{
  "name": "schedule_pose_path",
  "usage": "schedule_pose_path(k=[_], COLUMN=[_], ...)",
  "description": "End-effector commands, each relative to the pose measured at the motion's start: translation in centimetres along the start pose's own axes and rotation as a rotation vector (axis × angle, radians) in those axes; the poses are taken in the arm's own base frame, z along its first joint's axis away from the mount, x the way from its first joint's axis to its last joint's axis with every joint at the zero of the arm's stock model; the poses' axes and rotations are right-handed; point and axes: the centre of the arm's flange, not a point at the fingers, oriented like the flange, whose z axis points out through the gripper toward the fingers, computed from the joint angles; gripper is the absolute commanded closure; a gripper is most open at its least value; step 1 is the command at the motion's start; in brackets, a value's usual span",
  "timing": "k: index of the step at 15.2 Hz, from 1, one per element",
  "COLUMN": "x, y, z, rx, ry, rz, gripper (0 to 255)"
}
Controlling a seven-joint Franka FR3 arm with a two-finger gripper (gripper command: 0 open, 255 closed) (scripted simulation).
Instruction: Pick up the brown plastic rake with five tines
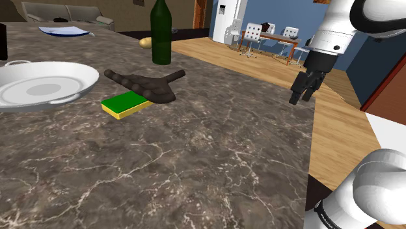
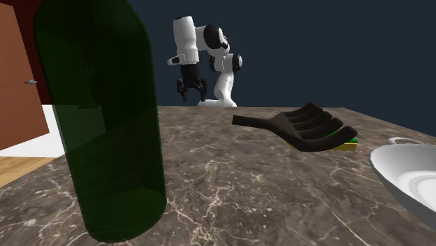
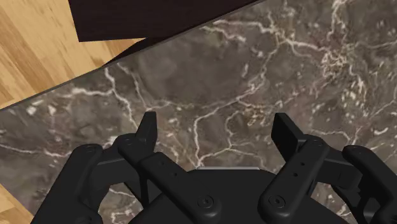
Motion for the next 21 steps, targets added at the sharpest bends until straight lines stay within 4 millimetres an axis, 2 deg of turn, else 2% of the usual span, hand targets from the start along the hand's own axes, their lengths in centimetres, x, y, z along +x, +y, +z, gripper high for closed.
schedule_pose_path(k=[1, 6, 11, 16, 21], x=[0.0, 0.2, 1.5, 3.9, 7.2], y=[0.0, -6.6, -13.0, -19.1, -24.7], z=[0.0, -0.2, -0.4, -0.7, -1.2], rx=[0.000, 0.002, 0.004, 0.007, 0.009], ry=[0.000, 0.039, 0.078, 0.117, 0.155], rz=[0.000, 0.165, 0.330, 0.496, 0.661], gripper=[0, 0, 0, 0, 0])
